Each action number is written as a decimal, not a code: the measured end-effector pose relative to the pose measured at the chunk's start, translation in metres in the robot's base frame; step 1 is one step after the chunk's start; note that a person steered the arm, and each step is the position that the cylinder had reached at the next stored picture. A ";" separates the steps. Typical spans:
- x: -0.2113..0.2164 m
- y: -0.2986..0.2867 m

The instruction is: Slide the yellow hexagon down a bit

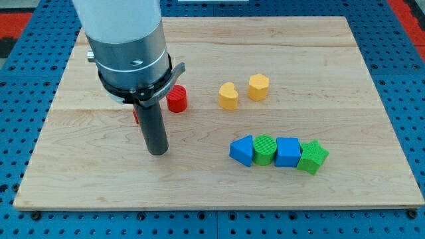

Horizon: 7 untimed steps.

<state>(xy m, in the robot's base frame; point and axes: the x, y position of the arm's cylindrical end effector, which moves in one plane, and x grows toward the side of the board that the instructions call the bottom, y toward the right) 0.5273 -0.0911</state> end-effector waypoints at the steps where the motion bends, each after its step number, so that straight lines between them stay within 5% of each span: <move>1: -0.030 -0.002; 4: -0.060 -0.027; 7: -0.067 0.177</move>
<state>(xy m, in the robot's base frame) 0.4602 0.0859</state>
